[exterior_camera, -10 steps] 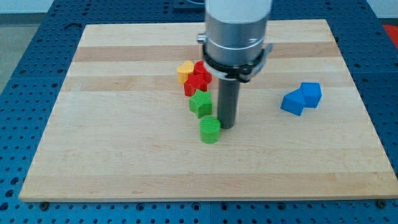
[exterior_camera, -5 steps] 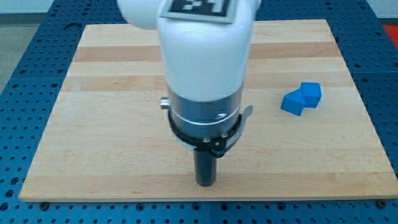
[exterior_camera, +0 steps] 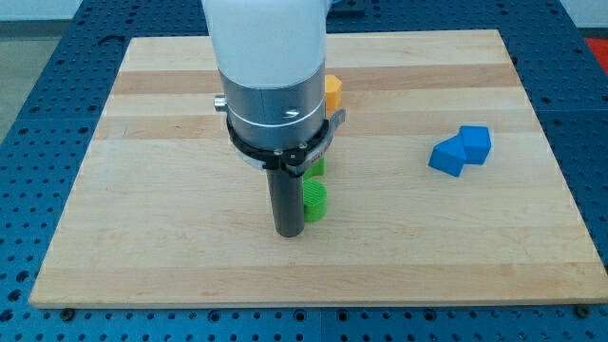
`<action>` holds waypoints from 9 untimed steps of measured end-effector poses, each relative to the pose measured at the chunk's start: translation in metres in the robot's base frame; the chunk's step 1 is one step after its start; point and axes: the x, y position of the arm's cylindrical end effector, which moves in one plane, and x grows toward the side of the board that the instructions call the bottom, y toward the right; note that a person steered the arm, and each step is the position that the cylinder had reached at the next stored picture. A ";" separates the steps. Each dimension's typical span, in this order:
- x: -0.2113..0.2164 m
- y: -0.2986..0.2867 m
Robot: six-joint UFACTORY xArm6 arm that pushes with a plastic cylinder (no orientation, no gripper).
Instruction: Push green circle up a bit
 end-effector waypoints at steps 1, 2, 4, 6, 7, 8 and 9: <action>0.017 -0.001; 0.037 0.018; 0.028 0.049; -0.001 0.024; -0.030 0.020; -0.030 0.020; -0.022 0.069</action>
